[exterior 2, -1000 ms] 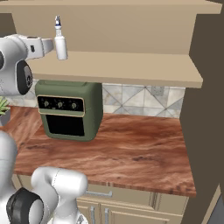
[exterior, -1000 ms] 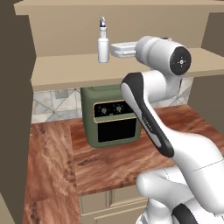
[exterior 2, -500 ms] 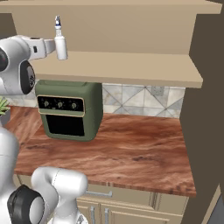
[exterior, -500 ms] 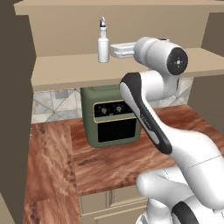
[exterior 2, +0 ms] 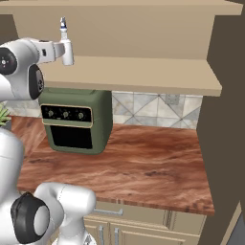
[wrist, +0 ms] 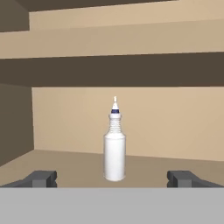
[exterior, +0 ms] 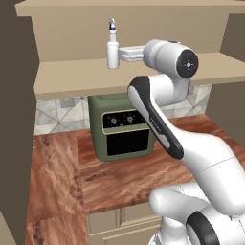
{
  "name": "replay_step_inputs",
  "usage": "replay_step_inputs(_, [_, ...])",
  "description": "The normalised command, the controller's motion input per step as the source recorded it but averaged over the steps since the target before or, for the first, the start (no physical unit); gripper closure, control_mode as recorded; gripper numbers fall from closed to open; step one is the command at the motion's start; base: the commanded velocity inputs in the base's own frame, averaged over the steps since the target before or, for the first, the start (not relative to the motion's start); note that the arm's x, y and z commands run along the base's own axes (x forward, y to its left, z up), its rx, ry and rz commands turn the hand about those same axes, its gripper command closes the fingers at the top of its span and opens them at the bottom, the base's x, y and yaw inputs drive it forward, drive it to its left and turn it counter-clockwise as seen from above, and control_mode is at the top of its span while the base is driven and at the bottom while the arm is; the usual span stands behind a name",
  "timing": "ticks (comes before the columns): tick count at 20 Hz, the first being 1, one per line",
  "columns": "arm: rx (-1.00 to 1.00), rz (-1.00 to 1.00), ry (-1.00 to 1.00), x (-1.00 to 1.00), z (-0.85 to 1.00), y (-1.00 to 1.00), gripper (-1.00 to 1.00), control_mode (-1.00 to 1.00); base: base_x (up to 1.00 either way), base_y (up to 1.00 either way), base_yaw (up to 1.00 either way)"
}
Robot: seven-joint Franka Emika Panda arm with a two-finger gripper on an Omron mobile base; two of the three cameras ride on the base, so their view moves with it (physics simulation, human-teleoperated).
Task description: Move the cutting board and knife to the sink. Then move spray from the cabinet to the counter.
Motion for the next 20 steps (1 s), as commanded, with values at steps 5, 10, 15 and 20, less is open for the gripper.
replay_step_inputs(5, [0.0, 0.0, 0.0, 0.19, -0.08, 0.0, -1.0, -1.0, 0.0, 0.0, 0.0])
replay_step_inputs(10, [0.0, 0.0, 0.0, 0.18, -0.08, 0.0, -1.0, -1.0, 0.0, 0.0, 0.0])
replay_step_inputs(15, [0.0, 0.0, 0.0, 0.18, -0.06, 0.0, -1.0, -1.0, 0.0, 0.0, 0.0])
replay_step_inputs(20, [0.0, 0.0, 0.0, 0.23, -0.05, 0.03, -1.0, -1.0, 0.0, 0.0, 0.0])
